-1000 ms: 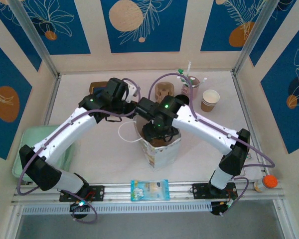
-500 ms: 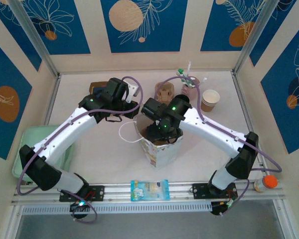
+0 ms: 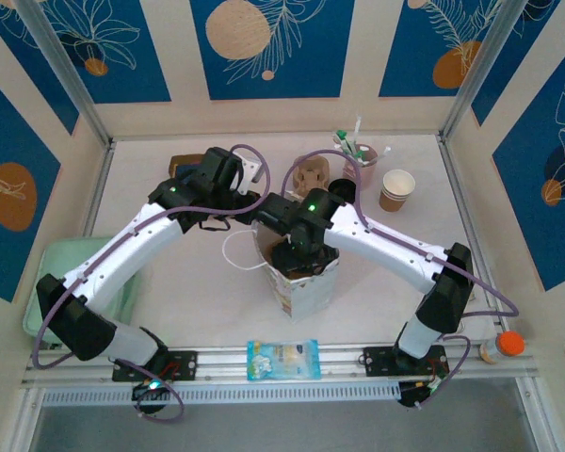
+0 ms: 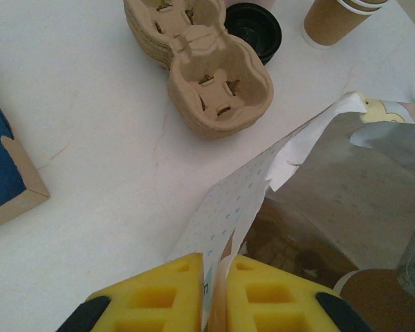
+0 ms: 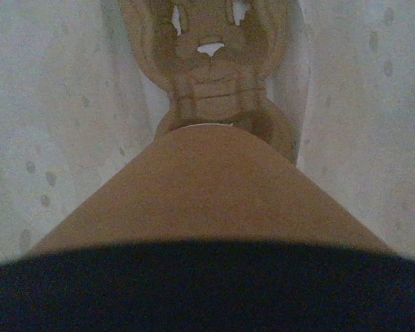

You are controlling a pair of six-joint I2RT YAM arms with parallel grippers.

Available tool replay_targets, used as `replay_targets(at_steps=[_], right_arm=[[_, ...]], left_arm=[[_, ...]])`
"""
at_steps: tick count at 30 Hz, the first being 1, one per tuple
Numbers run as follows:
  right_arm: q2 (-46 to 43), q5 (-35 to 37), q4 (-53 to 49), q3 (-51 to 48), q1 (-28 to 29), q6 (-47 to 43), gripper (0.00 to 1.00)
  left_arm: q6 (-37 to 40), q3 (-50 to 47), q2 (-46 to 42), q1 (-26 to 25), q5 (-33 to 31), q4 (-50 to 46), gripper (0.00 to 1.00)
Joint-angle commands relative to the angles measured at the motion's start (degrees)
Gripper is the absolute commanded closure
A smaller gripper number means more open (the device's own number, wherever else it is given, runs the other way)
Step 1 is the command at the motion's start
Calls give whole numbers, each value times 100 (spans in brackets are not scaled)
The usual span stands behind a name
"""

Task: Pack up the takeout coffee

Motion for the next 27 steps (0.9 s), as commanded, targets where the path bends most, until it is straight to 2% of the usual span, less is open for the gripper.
replay_targets(at_steps=[1,5,12,22,27], right_arm=[[187,106,-352,216,43,-10,63],[516,437,-806,612,117,11,63],[350,-132,-290,344,97,-211,63],[203,13,-258,-119,-123,-115,63],[105,-289,37,-67,-30,-250,63]], left_arm=[[-47,181,-45,10,80,-121,85],[-52,153,-59,3,78,-96,85],[-46,127,-94,3,25,-99,85],[-50,144,-120,7,9,-104,86],[-51,170,-112,8,-1,-111,85]])
